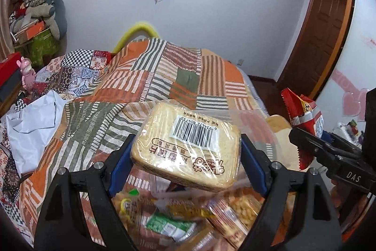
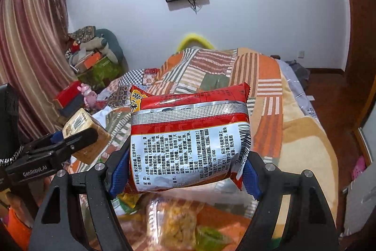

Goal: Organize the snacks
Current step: 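Place the bread cake into the box with left tool while right tool places the wafer pack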

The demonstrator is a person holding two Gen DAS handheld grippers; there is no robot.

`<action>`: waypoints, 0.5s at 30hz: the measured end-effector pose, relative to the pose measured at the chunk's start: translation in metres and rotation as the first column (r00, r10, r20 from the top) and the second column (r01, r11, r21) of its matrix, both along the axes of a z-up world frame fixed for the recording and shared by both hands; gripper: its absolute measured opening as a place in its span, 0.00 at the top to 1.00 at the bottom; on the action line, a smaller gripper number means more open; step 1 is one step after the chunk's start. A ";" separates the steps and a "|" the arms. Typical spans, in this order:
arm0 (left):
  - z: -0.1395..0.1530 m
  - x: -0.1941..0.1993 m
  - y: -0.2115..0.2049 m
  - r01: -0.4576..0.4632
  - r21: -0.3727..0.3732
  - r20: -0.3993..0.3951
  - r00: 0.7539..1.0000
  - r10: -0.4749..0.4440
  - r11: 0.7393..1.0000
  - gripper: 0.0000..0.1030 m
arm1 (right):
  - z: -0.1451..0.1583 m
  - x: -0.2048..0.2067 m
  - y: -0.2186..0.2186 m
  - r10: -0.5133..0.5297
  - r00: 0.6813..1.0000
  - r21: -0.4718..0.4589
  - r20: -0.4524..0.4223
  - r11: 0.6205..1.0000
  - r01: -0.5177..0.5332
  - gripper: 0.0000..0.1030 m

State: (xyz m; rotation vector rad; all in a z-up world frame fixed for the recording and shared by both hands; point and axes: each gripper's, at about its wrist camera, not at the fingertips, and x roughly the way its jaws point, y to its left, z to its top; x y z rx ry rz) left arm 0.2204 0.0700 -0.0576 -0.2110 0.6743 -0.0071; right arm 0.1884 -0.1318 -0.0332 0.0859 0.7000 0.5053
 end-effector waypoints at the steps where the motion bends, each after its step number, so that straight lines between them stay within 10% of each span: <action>1: -0.003 0.005 0.000 -0.001 0.003 -0.008 1.000 0.001 1.000 0.19 | -0.004 0.004 0.003 0.001 1.000 -0.004 -0.012 1.000 -0.001 0.26; 15: -0.057 0.074 0.003 -0.002 -0.026 -0.174 0.985 -0.003 1.000 0.19 | -0.043 0.060 0.021 0.006 0.990 -0.100 -0.139 0.995 -0.020 0.26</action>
